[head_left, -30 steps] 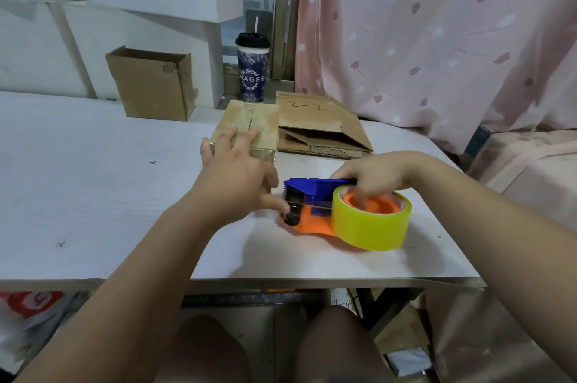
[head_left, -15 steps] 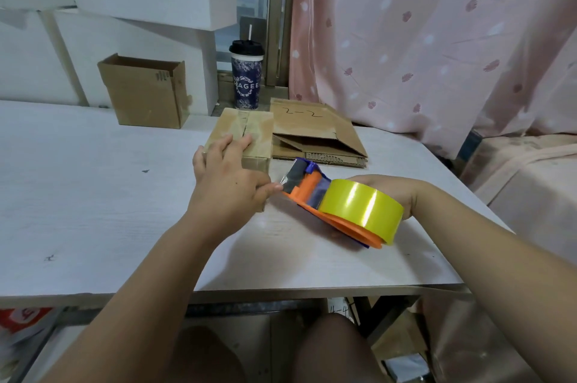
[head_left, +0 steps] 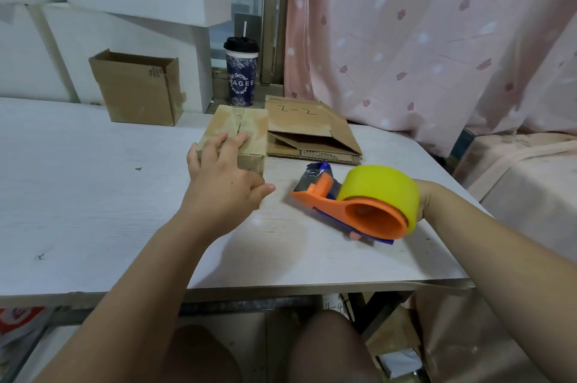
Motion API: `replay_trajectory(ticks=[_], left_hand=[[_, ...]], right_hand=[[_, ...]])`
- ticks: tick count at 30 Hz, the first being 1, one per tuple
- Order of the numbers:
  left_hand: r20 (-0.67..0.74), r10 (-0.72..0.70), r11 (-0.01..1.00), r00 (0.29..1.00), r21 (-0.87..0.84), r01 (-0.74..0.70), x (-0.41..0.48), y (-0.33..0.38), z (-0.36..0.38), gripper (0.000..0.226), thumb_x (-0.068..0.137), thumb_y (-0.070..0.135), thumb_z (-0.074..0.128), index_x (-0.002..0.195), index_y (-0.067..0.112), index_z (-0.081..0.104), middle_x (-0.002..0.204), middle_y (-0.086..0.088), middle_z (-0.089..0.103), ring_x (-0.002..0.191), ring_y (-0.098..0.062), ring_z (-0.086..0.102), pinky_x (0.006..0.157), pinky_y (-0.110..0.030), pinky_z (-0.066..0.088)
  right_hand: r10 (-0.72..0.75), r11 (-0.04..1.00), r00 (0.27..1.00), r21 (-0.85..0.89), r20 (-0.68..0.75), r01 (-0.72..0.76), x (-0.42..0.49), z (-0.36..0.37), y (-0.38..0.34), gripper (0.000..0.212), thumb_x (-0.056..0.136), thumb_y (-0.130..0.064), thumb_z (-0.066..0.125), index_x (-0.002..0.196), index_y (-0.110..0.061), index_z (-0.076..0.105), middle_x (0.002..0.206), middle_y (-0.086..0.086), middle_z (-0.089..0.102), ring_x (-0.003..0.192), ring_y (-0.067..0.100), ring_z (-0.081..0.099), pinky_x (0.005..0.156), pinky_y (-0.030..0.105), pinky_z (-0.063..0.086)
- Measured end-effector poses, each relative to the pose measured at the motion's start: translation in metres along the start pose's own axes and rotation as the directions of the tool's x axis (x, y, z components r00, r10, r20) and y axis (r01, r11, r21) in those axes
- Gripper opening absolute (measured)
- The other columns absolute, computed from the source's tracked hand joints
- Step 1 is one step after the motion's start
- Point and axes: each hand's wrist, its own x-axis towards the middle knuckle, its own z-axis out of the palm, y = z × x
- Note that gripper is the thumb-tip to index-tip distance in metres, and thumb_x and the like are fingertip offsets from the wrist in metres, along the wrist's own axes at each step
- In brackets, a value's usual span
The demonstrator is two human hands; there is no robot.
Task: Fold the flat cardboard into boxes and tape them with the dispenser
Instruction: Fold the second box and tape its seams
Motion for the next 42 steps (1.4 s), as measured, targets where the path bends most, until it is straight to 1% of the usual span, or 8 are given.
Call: replay_trajectory(ticks=[3, 9, 13, 16, 22, 32, 38, 42], left_hand=[[0.085, 0.014, 1.0, 0.996, -0.014, -0.013, -0.001, -0.003, -0.006, 0.037, 0.09, 0.058, 0.041, 0.08, 0.038, 0.071, 0.158, -0.001, 0.005, 0.14, -0.021, -0.007, 0.112, -0.05, -0.008], [0.102, 0.026, 0.995, 0.994, -0.098, -0.016, -0.001, -0.003, -0.014, 0.008, 0.089, 0.034, 0.049, 0.09, 0.042, 0.046, 0.158, -0.003, 0.007, 0.142, -0.023, -0.004, 0.113, -0.052, -0.006], [0.089, 0.053, 0.991, 0.995, -0.125, -0.042, 0.001, -0.006, -0.018, 0.076, 0.089, 0.031, 0.05, 0.128, 0.069, -0.004, 0.156, -0.003, 0.019, 0.142, -0.026, 0.007, 0.112, -0.052, 0.005], [0.024, 0.032, 0.999, 0.999, 0.021, -0.032, 0.002, -0.005, -0.01, 0.104, 0.085, 0.044, 0.06, 0.125, 0.06, -0.035, 0.151, 0.001, 0.03, 0.14, -0.027, 0.016, 0.111, -0.047, 0.016], [-0.185, 0.0, 1.0, 0.983, 0.028, 0.006, 0.009, -0.008, -0.004, 0.07, 0.086, 0.034, 0.064, 0.143, 0.03, 0.024, 0.128, 0.003, 0.053, 0.127, -0.022, 0.037, 0.095, -0.041, 0.035], [-0.207, 0.106, 0.994, 0.973, -0.003, -0.109, 0.008, -0.013, -0.014, 0.02, 0.096, 0.023, 0.045, 0.114, 0.014, 0.042, 0.104, -0.005, 0.061, 0.092, -0.026, 0.052, 0.07, -0.037, 0.041], [-0.169, 0.108, 0.994, 0.98, 0.047, -0.101, 0.004, -0.013, -0.01, 0.03, 0.095, 0.028, 0.046, 0.119, 0.011, 0.043, 0.124, -0.006, 0.057, 0.117, -0.028, 0.047, 0.085, -0.042, 0.042], [-0.105, 0.096, 0.994, 0.99, 0.07, -0.089, 0.005, -0.016, -0.01, 0.052, 0.085, 0.04, 0.063, 0.124, 0.014, 0.039, 0.127, -0.003, 0.054, 0.122, -0.026, 0.044, 0.089, -0.04, 0.04]], right_hand=[[0.025, 0.998, 0.963, 0.057, 0.27, -0.042, -0.005, -0.003, -0.006, 0.049, 0.064, -0.018, 0.086, 0.102, 0.0, 0.061, 0.097, 0.024, 0.065, 0.072, 0.028, 0.069, 0.062, 0.032, 0.058], [-0.168, 0.971, 0.976, -0.147, 0.136, 0.187, 0.002, 0.005, -0.012, 0.013, 0.082, 0.002, 0.056, 0.091, -0.005, 0.061, 0.065, 0.005, 0.056, 0.055, 0.013, 0.053, 0.051, 0.023, 0.041], [-0.191, 0.935, 0.977, -0.287, 0.093, 0.21, 0.008, 0.014, -0.017, 0.015, 0.086, 0.002, 0.057, 0.092, -0.006, 0.068, 0.074, 0.006, 0.062, 0.064, 0.015, 0.056, 0.056, 0.022, 0.043], [-0.209, 0.93, 0.977, -0.317, -0.041, 0.186, 0.015, 0.016, -0.02, 0.02, 0.09, -0.007, 0.061, 0.109, -0.007, 0.067, 0.088, 0.01, 0.064, 0.075, 0.02, 0.057, 0.06, 0.024, 0.046], [-0.378, 0.82, 0.891, -0.538, -0.25, 0.196, 0.023, 0.016, -0.028, 0.027, 0.08, -0.022, 0.072, 0.106, -0.028, 0.068, 0.091, 0.003, 0.064, 0.079, 0.019, 0.059, 0.057, 0.025, 0.044], [-0.456, 0.702, 0.805, -0.709, -0.379, 0.064, 0.039, 0.025, -0.031, 0.033, 0.08, -0.028, 0.071, 0.112, -0.028, 0.063, 0.089, -0.001, 0.062, 0.081, 0.017, 0.057, 0.061, 0.025, 0.042], [-0.603, 0.615, 0.73, -0.77, -0.322, 0.168, 0.029, 0.039, -0.039, 0.06, 0.078, -0.018, 0.057, 0.134, -0.036, 0.046, 0.127, 0.001, 0.048, 0.123, 0.026, 0.036, 0.09, 0.032, 0.04], [-0.81, 0.381, 0.56, -0.881, -0.172, 0.28, 0.015, 0.068, -0.049, 0.03, 0.083, -0.033, 0.062, 0.112, -0.029, 0.063, 0.12, -0.006, 0.049, 0.124, 0.02, 0.031, 0.105, 0.031, 0.029]])
